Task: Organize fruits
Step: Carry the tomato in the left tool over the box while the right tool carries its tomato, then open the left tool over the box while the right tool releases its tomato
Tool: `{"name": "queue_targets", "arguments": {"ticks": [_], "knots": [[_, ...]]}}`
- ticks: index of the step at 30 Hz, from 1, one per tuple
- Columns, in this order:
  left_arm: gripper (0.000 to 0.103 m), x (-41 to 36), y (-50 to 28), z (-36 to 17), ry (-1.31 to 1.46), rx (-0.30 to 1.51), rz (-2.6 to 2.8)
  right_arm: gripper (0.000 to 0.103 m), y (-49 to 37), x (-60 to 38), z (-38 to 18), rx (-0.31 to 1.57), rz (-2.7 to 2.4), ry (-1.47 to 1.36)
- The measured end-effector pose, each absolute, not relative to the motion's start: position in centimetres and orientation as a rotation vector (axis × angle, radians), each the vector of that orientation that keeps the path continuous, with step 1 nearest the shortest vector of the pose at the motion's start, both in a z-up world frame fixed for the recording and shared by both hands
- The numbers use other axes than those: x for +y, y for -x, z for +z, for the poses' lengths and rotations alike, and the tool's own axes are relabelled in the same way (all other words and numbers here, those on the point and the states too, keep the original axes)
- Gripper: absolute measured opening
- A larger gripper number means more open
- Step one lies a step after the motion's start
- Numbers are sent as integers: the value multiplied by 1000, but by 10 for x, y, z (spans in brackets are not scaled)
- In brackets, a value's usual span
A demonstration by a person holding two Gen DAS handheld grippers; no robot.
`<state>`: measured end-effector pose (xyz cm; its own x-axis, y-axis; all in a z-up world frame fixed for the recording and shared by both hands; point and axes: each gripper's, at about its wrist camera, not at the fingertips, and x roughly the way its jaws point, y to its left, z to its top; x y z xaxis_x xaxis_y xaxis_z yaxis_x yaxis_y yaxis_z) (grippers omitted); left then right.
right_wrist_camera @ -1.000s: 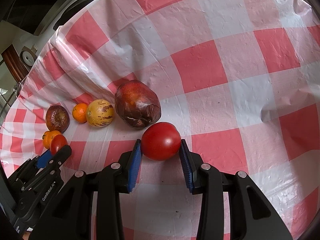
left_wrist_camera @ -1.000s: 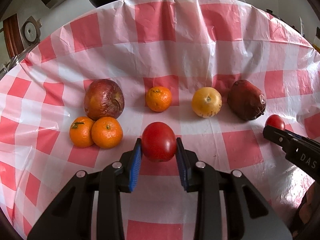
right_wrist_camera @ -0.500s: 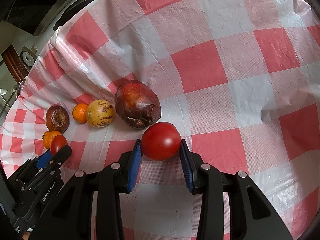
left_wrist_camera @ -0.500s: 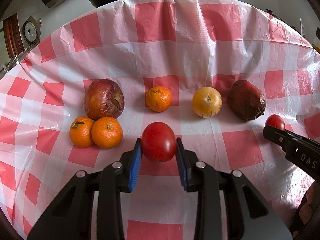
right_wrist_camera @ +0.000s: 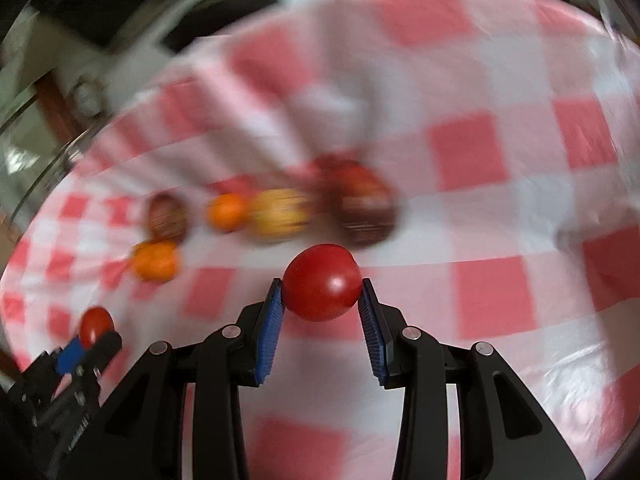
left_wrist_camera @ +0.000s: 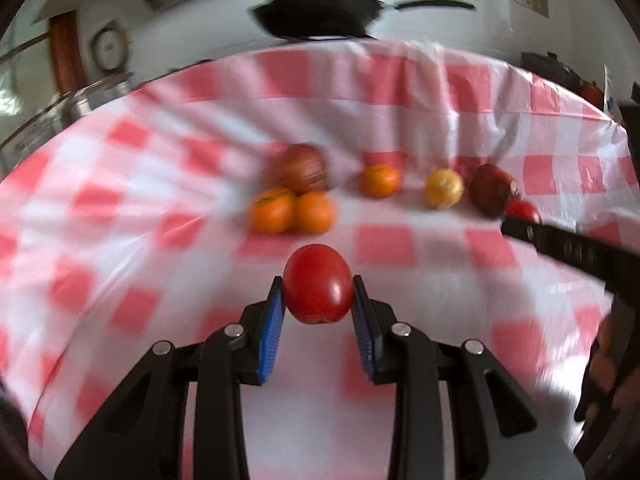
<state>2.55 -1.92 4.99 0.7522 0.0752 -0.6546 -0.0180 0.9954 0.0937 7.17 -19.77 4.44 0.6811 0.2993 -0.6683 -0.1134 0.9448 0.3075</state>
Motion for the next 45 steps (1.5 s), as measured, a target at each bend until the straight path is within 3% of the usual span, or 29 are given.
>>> {"name": "queue_targets", "arguments": {"ticks": [17,23,32,40,45], "knots": [[33,259,283,54,145,726,428,38,208,85,71,806,891,102],[33,328,343,25,229,780,536,38,270,152,57,821,1044,288],[33,381,368,-54,322,955,609,38,332,230,-28,993,1216,575],[33,391,361,-116,325,1135,621,38,325,255,-109,1231,1124,739],[34,396,356,-138,318,1208,630,38,347,269,-120,1201,1140,889]]}}
